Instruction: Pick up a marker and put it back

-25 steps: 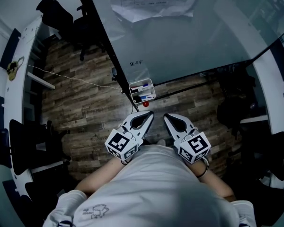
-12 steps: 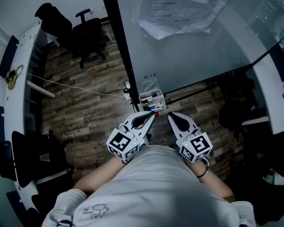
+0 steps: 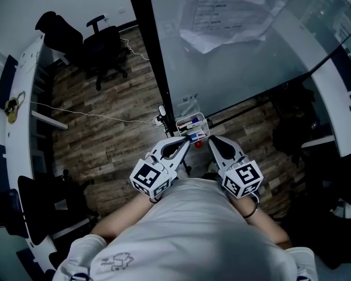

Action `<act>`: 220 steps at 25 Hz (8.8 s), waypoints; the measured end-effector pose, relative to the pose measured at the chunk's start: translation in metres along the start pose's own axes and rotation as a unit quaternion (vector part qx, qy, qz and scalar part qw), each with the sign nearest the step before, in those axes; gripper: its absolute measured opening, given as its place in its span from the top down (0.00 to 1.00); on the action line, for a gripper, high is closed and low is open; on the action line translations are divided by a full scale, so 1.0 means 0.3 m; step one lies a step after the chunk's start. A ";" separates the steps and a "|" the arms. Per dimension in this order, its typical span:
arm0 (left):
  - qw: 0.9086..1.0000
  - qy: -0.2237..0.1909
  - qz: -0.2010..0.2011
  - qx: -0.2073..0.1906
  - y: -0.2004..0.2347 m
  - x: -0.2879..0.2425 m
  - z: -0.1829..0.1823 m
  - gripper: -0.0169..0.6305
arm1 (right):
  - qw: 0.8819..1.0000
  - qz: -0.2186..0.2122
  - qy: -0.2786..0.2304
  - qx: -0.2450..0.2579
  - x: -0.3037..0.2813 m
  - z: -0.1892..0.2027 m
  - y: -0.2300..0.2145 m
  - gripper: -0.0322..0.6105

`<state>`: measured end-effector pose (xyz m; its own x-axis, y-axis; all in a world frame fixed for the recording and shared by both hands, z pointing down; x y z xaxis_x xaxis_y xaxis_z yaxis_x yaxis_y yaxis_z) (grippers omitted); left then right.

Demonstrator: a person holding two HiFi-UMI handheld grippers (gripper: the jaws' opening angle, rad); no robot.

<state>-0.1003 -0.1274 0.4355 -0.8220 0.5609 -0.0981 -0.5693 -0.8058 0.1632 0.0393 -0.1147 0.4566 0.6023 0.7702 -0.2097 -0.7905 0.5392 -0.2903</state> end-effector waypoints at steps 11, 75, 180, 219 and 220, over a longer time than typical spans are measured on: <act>1.000 -0.003 -0.028 0.008 0.058 -0.039 -0.020 0.96 | 1.000 0.008 0.023 -0.017 -0.084 -0.023 -0.137 0.93; 0.990 0.073 -0.105 0.062 0.111 -0.182 0.177 0.96 | 0.986 -0.083 0.145 -0.025 -0.323 0.221 -0.305 0.83; 0.997 -0.004 -0.074 0.035 0.118 -0.016 0.054 0.96 | 0.998 -0.020 0.052 0.025 -0.137 -0.017 -0.108 0.83; 0.990 0.070 -0.089 0.090 0.130 -0.104 0.235 0.96 | 0.990 -0.001 0.128 -0.052 -0.222 0.197 -0.317 0.83; 0.990 0.070 -0.089 0.090 0.130 -0.104 0.235 0.96 | 0.990 -0.001 0.128 -0.053 -0.223 0.197 -0.319 0.83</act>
<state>-0.0960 -0.1631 0.5142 -0.7102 0.6485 -0.2740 -0.7037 -0.6430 0.3022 0.0682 -0.1977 0.5536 0.6231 0.6499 -0.4351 -0.7813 0.4917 -0.3845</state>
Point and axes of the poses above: the fingertips, and each gripper's own axes: x backward along the fingers, y to its left, z out of its underside, the point moved 5 cm from there along x, backward along the fingers, and after that the axes turned 2 degrees about -x, right-handed, at the moved point
